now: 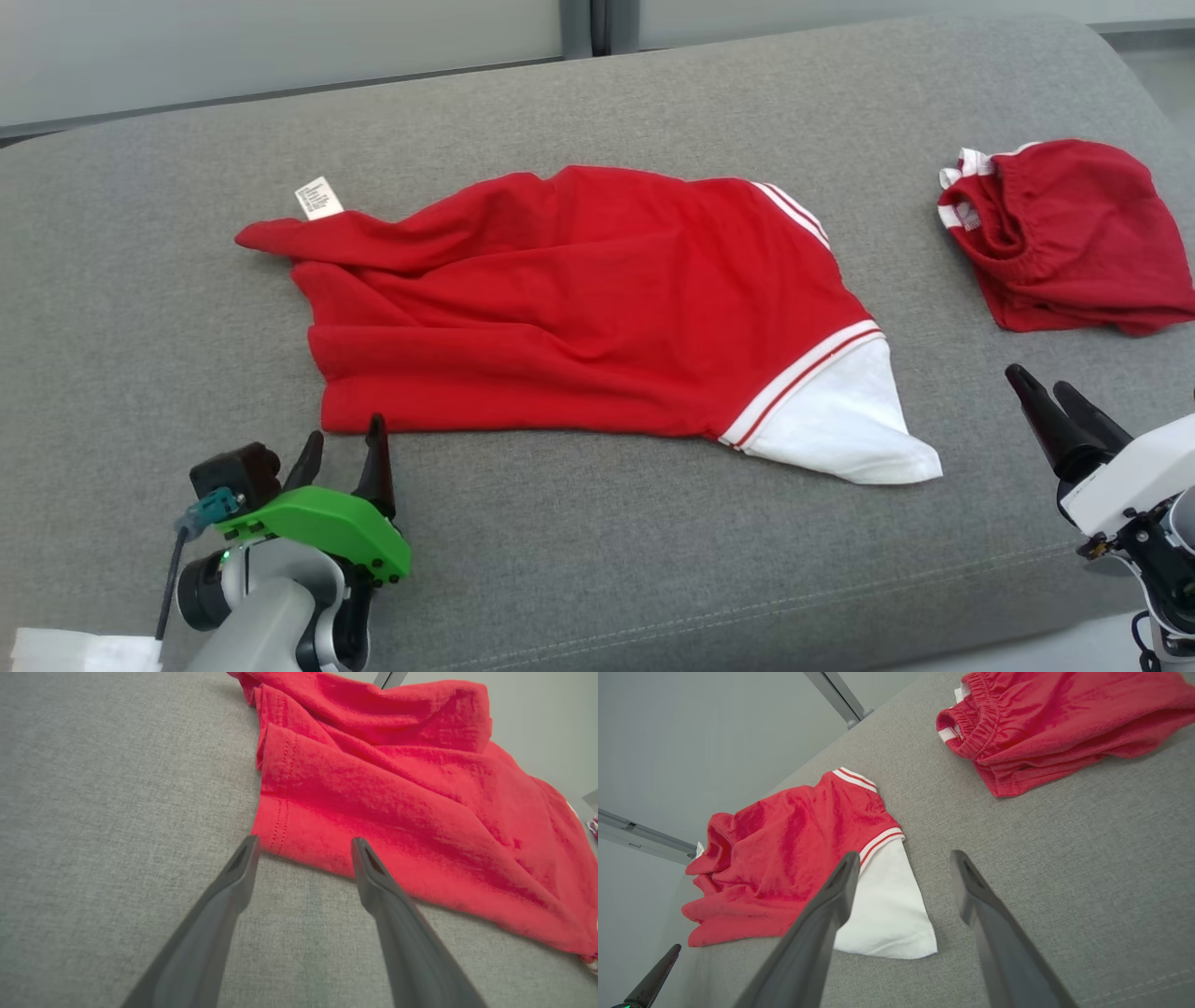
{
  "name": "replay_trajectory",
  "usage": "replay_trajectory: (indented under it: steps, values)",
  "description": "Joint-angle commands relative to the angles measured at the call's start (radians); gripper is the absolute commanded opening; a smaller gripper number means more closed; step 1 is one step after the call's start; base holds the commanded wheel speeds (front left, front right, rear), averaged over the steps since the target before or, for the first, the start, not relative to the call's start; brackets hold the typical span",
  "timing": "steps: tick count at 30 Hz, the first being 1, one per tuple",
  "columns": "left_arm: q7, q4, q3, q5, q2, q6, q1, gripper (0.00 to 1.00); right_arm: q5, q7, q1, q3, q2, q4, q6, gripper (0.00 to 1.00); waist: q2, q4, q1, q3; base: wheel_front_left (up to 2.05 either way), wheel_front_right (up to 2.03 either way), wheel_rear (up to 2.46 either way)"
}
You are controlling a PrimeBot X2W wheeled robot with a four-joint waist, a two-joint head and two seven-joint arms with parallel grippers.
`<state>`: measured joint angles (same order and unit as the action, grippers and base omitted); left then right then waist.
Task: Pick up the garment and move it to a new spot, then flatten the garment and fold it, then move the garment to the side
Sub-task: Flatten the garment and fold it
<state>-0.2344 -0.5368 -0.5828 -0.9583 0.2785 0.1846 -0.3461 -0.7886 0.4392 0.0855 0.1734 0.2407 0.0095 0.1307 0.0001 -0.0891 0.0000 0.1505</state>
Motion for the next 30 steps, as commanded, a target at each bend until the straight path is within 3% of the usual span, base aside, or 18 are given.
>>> replay_trajectory:
  steps: [1,15,17,18,19,21,30]
  values:
    - [-0.002,-0.027,0.013,-0.014,0.000,-0.011,-0.026,1.00,-0.008,-0.007,0.007,-0.009,0.003,-0.019,0.000,1.00,-0.0001,-0.036,0.0000,0.026,0.00,0.00,0.00]
    - [-0.025,-0.249,0.081,-0.029,-0.026,-0.096,-0.111,1.00,-0.019,-0.027,0.003,-0.045,0.003,-0.095,0.000,1.00,-0.0001,-0.077,0.0000,0.065,0.00,0.00,0.00]
    - [-0.026,-0.254,0.076,-0.015,-0.039,-0.115,-0.113,0.85,-0.018,-0.029,0.001,-0.044,-0.001,-0.094,0.000,1.00,-0.0001,-0.069,0.0000,0.062,0.00,0.00,0.00]
    - [-0.027,-0.254,0.073,-0.008,-0.043,-0.122,-0.112,0.54,-0.018,-0.031,0.001,-0.044,-0.002,-0.093,0.000,1.00,-0.0001,-0.064,0.0000,0.061,0.00,0.00,0.00]
    - [-0.028,-0.255,0.069,-0.001,-0.047,-0.129,-0.109,0.39,-0.016,-0.032,0.000,-0.042,-0.002,-0.090,0.000,1.00,-0.0001,-0.059,0.0000,0.059,0.00,0.00,0.00]
    - [-0.029,-0.251,0.064,0.010,-0.056,-0.141,-0.102,0.00,-0.015,-0.038,0.002,-0.042,-0.005,-0.087,0.000,1.00,-0.0001,-0.046,0.0000,0.053,0.00,0.00,0.00]
    - [-0.031,-0.101,0.122,0.084,-0.068,-0.140,-0.035,0.00,-0.017,-0.050,-0.011,-0.047,-0.007,-0.070,0.000,1.00,-0.0001,0.026,0.0000,0.014,0.00,0.00,0.00]
